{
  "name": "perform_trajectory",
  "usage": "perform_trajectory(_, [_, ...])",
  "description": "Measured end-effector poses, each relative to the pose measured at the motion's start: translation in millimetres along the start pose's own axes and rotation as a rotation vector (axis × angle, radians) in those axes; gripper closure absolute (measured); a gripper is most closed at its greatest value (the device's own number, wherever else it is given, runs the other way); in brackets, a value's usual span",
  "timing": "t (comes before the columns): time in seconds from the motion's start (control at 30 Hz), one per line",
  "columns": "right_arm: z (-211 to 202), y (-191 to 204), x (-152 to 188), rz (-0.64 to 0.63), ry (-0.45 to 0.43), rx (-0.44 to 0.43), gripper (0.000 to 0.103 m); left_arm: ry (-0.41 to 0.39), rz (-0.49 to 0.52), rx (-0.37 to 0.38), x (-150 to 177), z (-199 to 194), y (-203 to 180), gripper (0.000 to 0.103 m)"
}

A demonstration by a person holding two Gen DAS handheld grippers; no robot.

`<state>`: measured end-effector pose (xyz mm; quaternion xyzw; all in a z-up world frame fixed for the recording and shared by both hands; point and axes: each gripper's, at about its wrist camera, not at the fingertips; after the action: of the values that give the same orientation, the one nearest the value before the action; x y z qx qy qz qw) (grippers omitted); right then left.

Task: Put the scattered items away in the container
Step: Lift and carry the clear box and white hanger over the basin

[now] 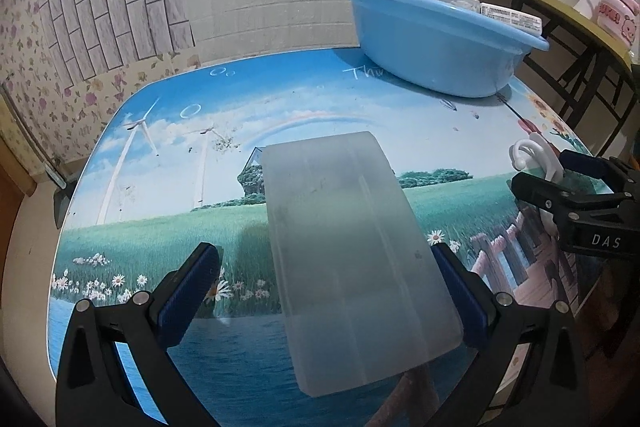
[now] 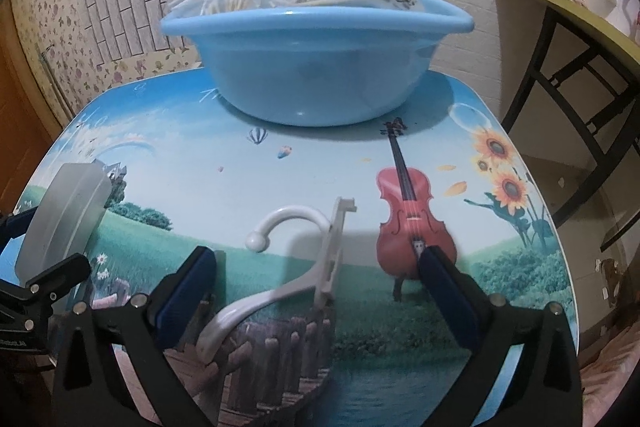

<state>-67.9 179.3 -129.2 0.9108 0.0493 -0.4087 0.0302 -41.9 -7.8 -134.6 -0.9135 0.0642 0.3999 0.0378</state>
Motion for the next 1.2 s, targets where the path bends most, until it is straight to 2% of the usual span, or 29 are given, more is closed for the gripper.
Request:
perform_trajectory(0.2, [-1.0,2.5,1.0,-0.006,-0.008,-0.007,0.0,-0.012,0.017,0.014,0.6,-0.5,-0.2,0.001])
perform_trajectory(0.27, [-1.5,2.7,1.7,-0.005,-0.011,-0.005,0.0,-0.013,0.029,0.03,0.9,-2.1,-2.0,0.006])
perform_trajectory(0.33, [-1.7,2.3,2.0,-0.005,-0.014,-0.004,0.0,-0.02,0.048,0.057,0.9,-5.6,-4.9,0.019])
perform_trajectory(0.4, [-1.7,2.7,2.0,-0.005,-0.016,-0.004,0.0,-0.03,0.065,0.071,2.2,-8.4,-8.3,0.027])
perform_trajectory(0.67, [-0.9,1.2,0.3,-0.013,-0.024,-0.015,0.005,-0.036,0.069,0.085,1.9,-9.9,-9.9,0.038])
perform_trajectory(0.73, [-1.8,1.2,0.6,-0.016,-0.035,-0.022,0.01,-0.036,0.071,0.088,1.7,-10.3,-10.3,0.038])
perform_trajectory(0.8, [-3.9,3.7,1.4,-0.029,-0.061,-0.034,0.026,-0.034,0.072,0.089,1.4,-10.5,-10.9,0.039])
perform_trajectory(0.83, [-4.1,5.1,1.2,-0.036,-0.068,-0.041,0.029,-0.033,0.072,0.09,1.2,-10.6,-10.7,0.039])
perform_trajectory(0.97, [-7.0,11.7,-0.3,-0.061,-0.077,-0.079,0.056,-0.045,0.057,0.091,-2.6,-15.1,-7.3,0.04])
perform_trajectory(1.2, [-13.2,11.0,-0.9,-0.051,-0.062,-0.119,0.057,-0.099,0.027,0.077,-22.3,-30.7,-3.0,0.041])
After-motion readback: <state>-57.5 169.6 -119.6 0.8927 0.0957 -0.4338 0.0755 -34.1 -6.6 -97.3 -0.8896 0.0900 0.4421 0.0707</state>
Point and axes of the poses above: each gripper's, at about its wrist camera, not at the fingertips, and z roughly the way its jaws point, y to its left, x to its underside, and after that the axes turned 9 degrees about -y, right-handed
